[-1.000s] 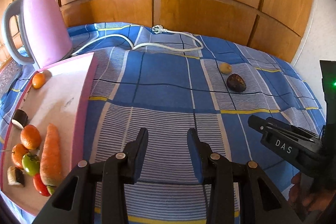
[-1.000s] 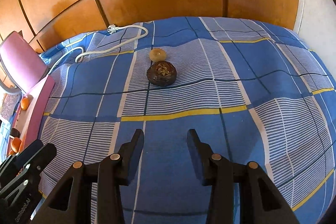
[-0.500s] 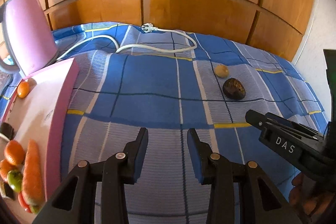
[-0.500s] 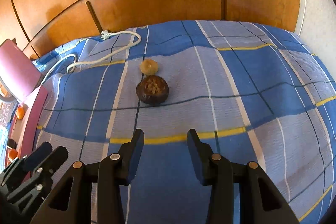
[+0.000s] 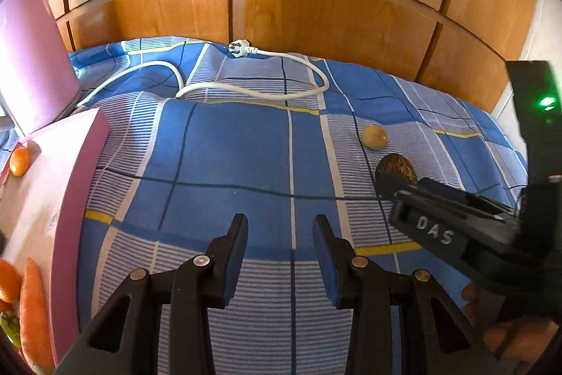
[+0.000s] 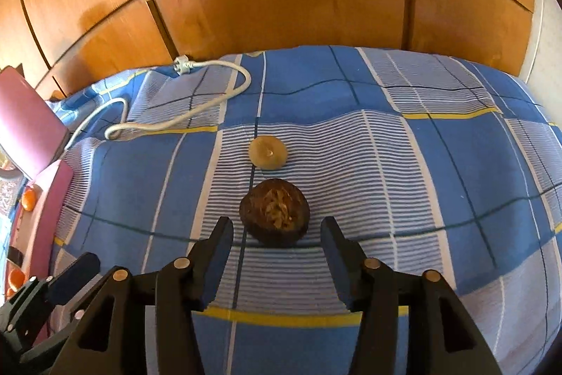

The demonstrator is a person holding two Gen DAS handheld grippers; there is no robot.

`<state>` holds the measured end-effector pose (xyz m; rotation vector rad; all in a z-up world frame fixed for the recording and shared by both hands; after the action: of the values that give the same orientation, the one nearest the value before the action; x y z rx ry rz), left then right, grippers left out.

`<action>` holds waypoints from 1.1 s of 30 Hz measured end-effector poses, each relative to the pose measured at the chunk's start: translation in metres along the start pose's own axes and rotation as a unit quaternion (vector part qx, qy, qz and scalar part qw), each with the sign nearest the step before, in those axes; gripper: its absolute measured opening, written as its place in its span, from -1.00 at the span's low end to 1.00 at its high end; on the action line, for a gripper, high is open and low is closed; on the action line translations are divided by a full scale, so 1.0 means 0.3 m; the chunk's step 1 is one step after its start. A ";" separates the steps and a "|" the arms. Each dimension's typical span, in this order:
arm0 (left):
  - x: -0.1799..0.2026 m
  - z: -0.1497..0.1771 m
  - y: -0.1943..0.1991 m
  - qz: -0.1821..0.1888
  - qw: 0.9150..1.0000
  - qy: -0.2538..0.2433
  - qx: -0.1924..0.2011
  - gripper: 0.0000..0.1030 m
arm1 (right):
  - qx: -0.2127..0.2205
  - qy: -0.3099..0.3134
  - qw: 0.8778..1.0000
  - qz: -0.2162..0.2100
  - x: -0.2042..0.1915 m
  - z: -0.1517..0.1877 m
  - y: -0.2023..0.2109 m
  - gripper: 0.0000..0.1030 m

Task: Organize fruits
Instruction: 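Grasp the dark round fruit with the right tool while the left tool approaches the yellow fruit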

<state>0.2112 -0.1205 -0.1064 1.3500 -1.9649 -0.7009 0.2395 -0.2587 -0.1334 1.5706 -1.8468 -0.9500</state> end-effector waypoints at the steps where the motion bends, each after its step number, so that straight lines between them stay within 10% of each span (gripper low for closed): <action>1: 0.000 -0.003 -0.004 0.001 1.000 0.001 0.000 -0.24 | -0.001 0.002 1.000 0.002 -0.001 -0.001 -0.010 0.02; 33: 0.244 -0.215 -0.220 0.093 0.995 -0.040 -0.001 -0.24 | 0.025 -0.050 0.997 0.049 0.176 -0.003 -0.004 -0.17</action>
<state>0.2802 -0.2157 -0.0978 1.1349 -2.1199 -0.6759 0.2312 -0.3108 -0.1361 1.4707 -2.0108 -0.9610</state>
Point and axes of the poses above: each gripper's, at about its wrist camera, not at the fingertips, and y roughly against the way its jaws point, x to its right, z to its underside, the point moved 6 cm from there along -y, roughly the way its jaws point, and after that the axes turned 9 degrees about z, right-handed, at the moved point
